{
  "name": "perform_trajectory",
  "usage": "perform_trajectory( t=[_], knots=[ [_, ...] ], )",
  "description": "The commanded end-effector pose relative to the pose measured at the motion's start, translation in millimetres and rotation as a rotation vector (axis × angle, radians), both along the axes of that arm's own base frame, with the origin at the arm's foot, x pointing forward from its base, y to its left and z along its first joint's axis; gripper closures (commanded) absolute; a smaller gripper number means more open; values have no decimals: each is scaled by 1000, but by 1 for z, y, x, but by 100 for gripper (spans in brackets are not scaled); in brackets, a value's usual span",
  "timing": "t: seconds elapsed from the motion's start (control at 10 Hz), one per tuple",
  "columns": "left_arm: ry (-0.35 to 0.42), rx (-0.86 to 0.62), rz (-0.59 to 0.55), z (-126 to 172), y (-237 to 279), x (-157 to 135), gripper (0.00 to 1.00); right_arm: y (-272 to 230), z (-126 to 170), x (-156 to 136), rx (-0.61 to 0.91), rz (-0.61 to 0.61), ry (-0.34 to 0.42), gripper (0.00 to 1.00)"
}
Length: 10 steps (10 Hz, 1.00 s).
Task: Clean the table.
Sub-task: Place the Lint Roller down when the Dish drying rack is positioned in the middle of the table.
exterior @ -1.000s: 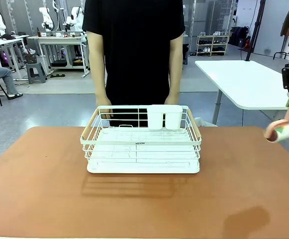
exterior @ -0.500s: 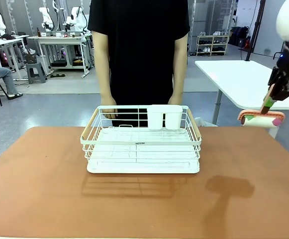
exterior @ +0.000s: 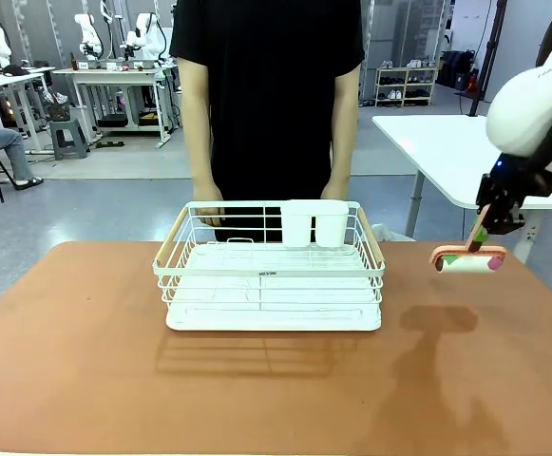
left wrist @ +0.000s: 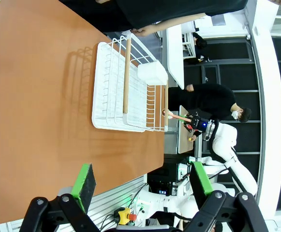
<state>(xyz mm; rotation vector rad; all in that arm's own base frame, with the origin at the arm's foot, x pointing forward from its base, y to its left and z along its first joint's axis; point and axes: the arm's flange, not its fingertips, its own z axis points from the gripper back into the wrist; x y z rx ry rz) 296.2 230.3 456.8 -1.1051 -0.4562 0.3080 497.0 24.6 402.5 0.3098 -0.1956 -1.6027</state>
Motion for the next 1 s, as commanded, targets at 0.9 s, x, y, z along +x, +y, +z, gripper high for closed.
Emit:
perform_trajectory(
  t=[0.9],
  knots=[
    [-30, -13, -6, 3, 2, -1, 0, -2, -61, 33, -24, 24, -90, 79]
  ],
)
